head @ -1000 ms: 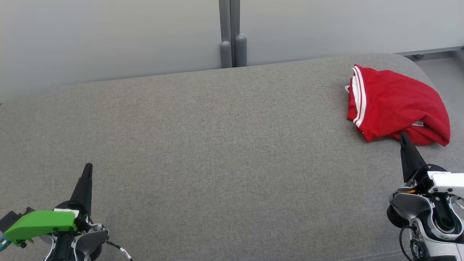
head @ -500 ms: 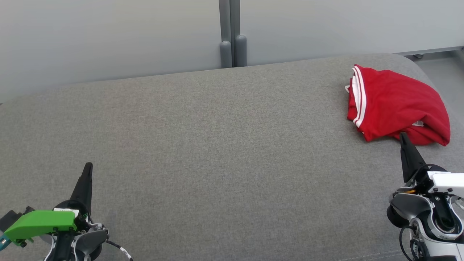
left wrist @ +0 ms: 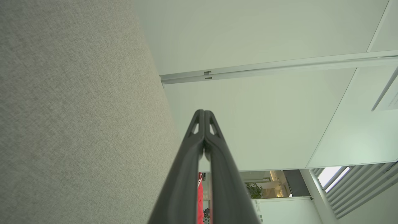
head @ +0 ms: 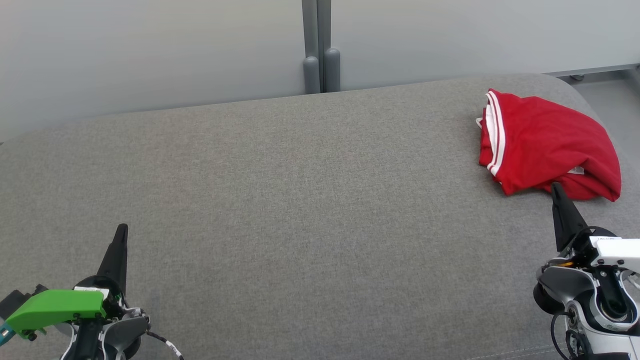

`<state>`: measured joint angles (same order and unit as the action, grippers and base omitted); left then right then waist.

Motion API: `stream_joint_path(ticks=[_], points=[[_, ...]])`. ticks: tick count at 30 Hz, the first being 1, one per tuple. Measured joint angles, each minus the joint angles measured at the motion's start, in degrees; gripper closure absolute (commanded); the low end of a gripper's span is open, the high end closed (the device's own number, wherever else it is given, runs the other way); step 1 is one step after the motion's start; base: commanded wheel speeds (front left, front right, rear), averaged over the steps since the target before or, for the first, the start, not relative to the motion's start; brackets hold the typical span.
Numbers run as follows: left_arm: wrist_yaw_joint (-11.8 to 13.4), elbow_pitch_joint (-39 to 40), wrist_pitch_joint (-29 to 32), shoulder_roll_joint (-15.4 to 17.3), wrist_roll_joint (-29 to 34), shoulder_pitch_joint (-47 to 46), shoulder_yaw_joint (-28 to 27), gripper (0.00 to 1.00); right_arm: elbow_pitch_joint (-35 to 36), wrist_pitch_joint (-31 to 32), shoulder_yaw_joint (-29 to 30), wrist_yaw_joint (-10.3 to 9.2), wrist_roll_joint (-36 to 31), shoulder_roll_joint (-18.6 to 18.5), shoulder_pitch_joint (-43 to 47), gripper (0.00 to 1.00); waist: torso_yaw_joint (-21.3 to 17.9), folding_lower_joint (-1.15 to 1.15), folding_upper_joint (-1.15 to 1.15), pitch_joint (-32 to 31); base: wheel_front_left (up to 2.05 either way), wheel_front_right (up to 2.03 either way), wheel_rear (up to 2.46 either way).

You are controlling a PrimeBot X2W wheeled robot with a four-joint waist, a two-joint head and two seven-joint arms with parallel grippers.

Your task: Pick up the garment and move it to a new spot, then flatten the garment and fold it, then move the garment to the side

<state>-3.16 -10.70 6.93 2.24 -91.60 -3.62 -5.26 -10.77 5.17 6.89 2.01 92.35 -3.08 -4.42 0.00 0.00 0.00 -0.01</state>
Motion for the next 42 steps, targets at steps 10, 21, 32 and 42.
stream_joint_path(ticks=[10, 21, 32, 42], points=[[0.19, 0.04, -0.16, 0.0, 0.0, 0.01, 0.02, 1.0, 0.01, 0.0, 0.0, 0.0, 0.0, 0.01, 0.0, 1.0, 0.0, 0.0, 0.0, 0.0, 0.0, 0.0, 0.0], [0.23, 0.08, -0.16, -0.01, 0.0, 0.01, 0.04, 1.0, 0.02, 0.0, 0.01, 0.0, 0.0, 0.02, 0.0, 1.0, 0.0, 0.0, 0.0, 0.0, 0.0, 0.0, 0.0], [0.23, 0.12, -0.16, -0.01, 0.0, 0.01, 0.07, 1.0, 0.04, 0.0, 0.02, 0.0, 0.0, 0.03, 0.0, 1.0, 0.0, 0.0, 0.0, 0.01, 0.0, 0.0, 0.0], [0.23, 0.13, -0.16, -0.01, 0.0, 0.01, 0.07, 1.0, 0.07, 0.0, 0.02, 0.0, 0.0, 0.04, 0.01, 1.0, 0.0, 0.0, 0.0, 0.01, 0.0, 0.0, 0.0]])
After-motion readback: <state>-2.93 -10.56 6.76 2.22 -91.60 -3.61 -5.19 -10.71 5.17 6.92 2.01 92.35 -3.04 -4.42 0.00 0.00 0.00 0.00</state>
